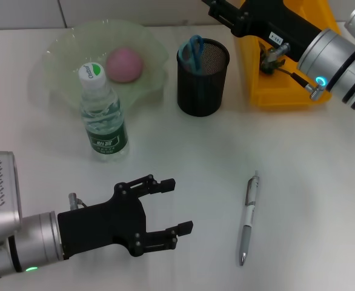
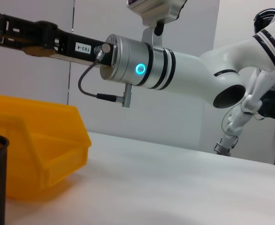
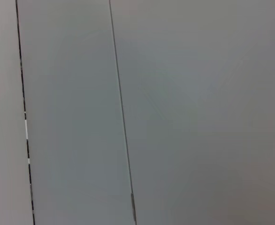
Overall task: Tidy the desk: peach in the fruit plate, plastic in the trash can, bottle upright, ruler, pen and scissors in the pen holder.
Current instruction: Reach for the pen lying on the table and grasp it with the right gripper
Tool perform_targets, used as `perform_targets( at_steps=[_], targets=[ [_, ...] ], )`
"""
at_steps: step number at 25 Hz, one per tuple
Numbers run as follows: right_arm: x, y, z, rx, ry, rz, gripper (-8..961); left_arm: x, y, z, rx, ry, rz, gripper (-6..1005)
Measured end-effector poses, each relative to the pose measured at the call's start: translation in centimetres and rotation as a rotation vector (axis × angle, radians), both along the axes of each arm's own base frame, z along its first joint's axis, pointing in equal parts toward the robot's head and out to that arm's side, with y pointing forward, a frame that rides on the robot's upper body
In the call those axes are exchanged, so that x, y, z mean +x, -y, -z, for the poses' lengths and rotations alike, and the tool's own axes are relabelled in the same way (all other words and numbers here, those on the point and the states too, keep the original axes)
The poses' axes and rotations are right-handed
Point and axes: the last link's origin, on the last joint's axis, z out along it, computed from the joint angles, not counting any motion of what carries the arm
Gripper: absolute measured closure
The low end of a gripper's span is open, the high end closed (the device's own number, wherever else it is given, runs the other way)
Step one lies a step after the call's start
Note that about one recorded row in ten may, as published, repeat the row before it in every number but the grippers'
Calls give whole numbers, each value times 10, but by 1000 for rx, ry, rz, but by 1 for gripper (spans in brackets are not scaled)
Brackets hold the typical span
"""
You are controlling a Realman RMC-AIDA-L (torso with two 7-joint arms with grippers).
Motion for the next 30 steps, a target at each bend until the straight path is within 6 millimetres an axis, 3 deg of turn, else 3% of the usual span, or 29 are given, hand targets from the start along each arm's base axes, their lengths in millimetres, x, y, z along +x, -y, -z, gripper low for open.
perform_targets(
  at_steps=[3, 10, 15, 19, 23, 30],
  targets=[
    [1, 1, 0, -19, -18, 9, 289, 0, 0, -1, 2, 4, 3, 192],
    [3, 9, -14, -4, -72, -12, 250, 2, -2, -2, 4, 9, 8, 192],
    [-2, 17, -39, -68, -146, -34, 222, 2, -2, -2, 3, 13, 2, 192],
    [-12, 22, -78, -135, -154, -31, 202, 2, -2, -2, 3, 14, 1, 192],
    [-27, 29, -100, -243, -19, 24, 153, 2, -2, -2, 3, 14, 1, 192],
    [-47, 39, -104, -468, 300, 229, 129, 4, -1, -3, -1, 25, 5, 192]
  ],
)
